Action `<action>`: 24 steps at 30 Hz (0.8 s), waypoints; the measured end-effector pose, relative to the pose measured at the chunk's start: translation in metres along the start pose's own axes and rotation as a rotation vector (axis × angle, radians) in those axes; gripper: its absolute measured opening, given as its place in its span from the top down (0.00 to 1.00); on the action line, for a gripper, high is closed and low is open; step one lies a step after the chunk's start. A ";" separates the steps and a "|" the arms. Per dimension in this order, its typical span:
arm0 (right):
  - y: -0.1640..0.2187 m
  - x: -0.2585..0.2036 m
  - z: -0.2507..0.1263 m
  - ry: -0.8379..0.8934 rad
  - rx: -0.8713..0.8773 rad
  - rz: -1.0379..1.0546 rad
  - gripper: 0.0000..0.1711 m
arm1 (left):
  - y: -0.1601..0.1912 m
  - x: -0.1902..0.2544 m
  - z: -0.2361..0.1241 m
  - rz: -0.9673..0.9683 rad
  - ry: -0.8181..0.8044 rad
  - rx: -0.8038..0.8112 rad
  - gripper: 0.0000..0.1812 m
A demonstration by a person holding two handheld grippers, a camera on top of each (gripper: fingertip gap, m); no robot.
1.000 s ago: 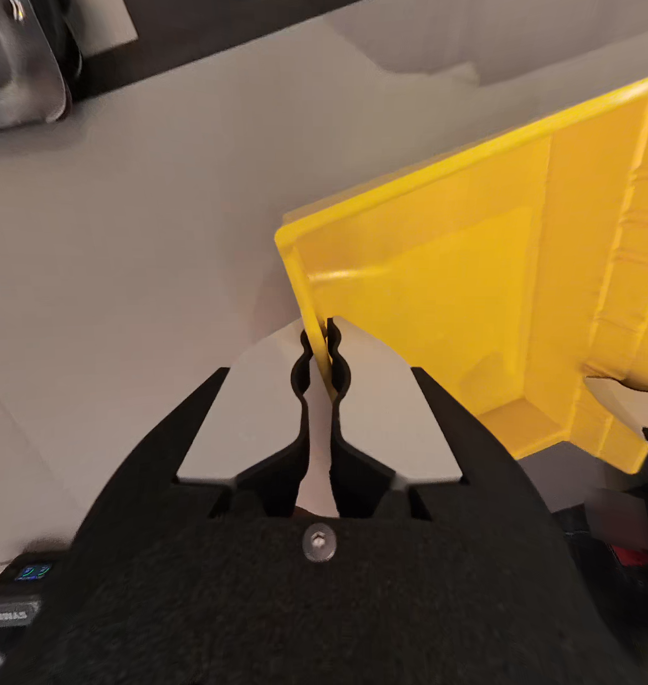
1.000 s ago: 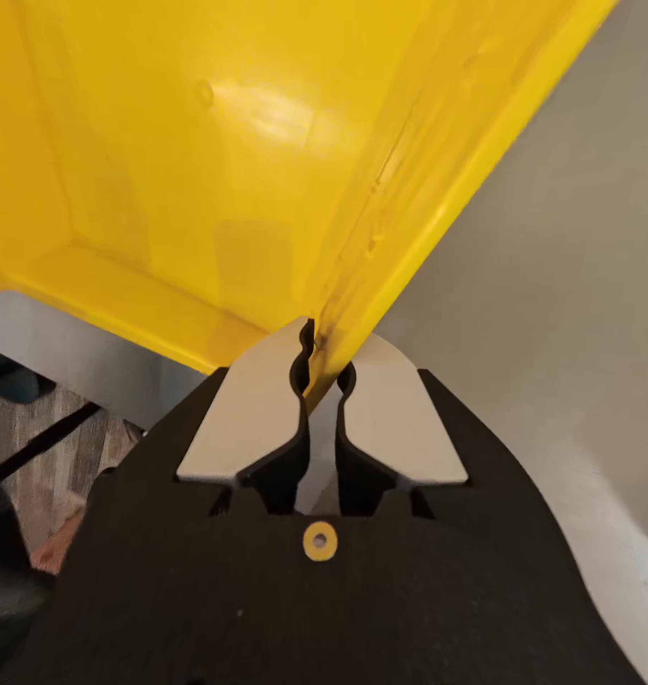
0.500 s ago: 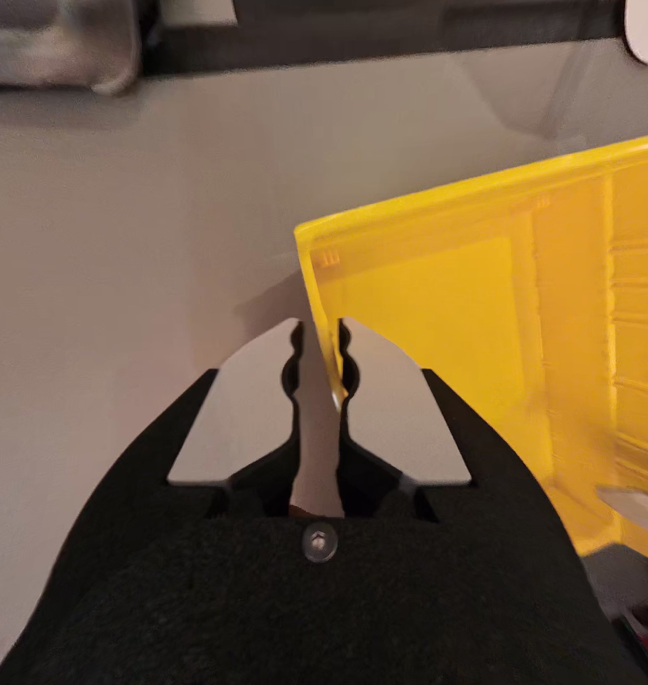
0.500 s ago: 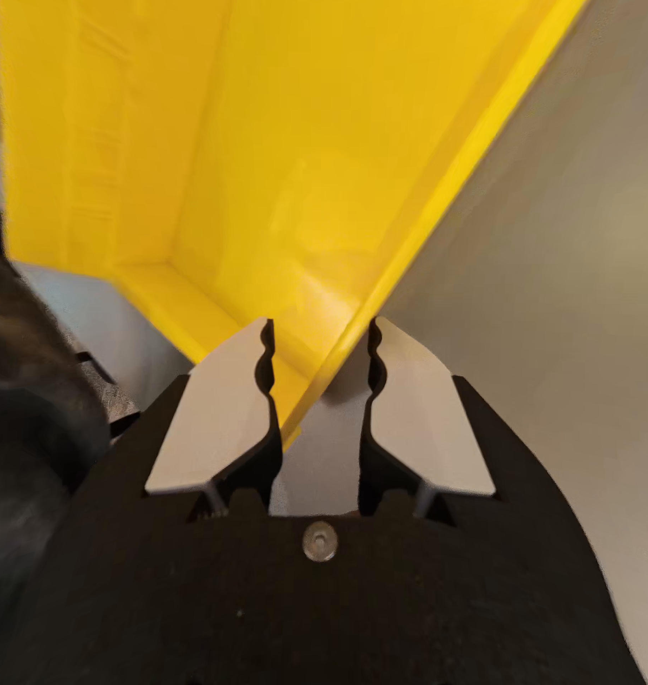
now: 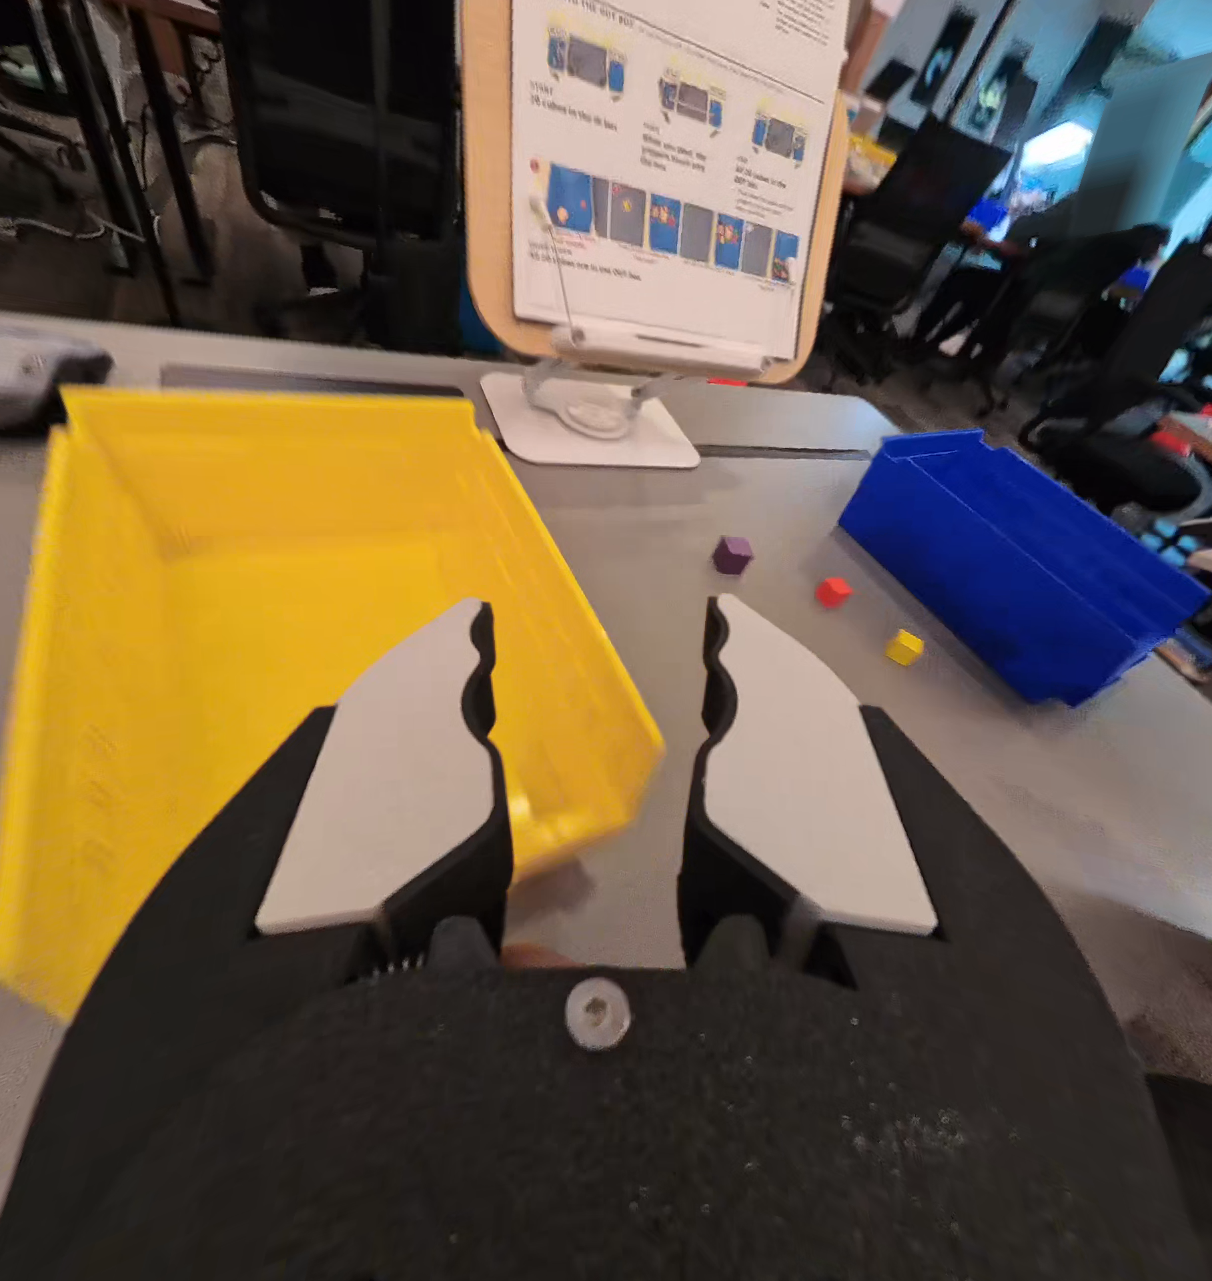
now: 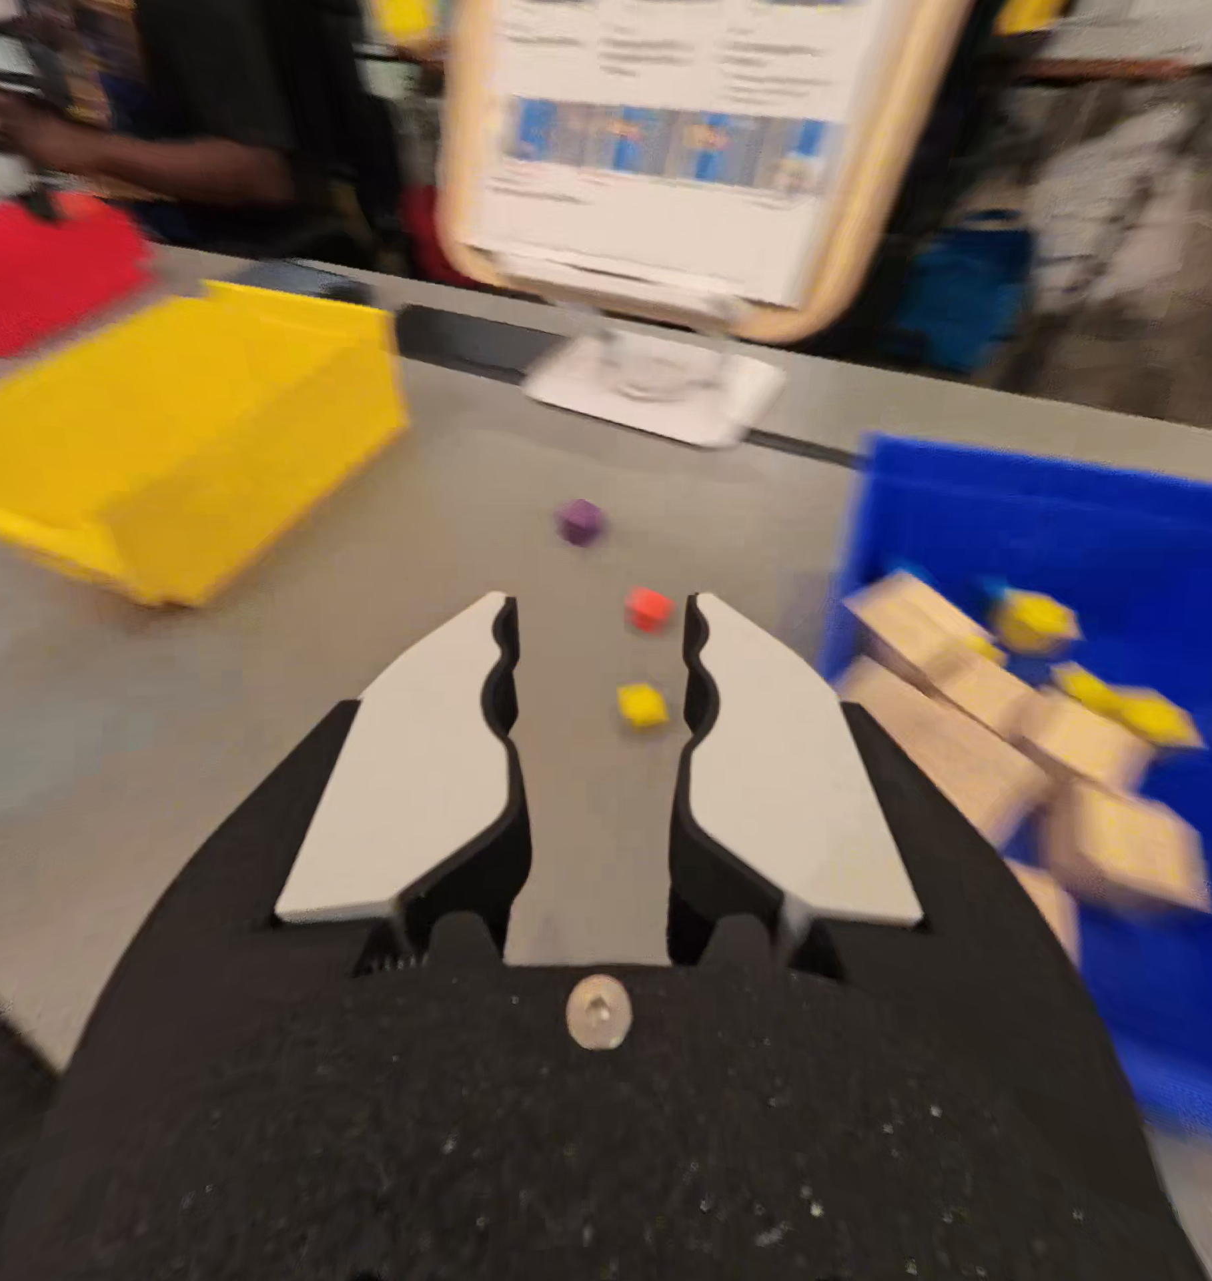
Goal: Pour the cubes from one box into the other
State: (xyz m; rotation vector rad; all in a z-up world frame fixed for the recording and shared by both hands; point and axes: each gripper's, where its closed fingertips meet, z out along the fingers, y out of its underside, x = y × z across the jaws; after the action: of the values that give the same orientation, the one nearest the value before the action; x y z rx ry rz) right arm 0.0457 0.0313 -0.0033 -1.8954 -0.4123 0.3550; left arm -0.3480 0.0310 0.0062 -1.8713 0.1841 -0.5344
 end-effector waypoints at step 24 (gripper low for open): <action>0.068 -0.018 0.013 -0.036 -0.242 -0.239 0.70 | 0.144 0.040 -0.023 0.153 -0.147 -0.114 0.68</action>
State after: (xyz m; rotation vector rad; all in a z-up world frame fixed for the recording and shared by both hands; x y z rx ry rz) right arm 0.0318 0.0124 -0.0704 -2.0481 -0.7259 0.1862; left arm -0.3038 -0.0558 -0.1097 -1.9797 0.2625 -0.2855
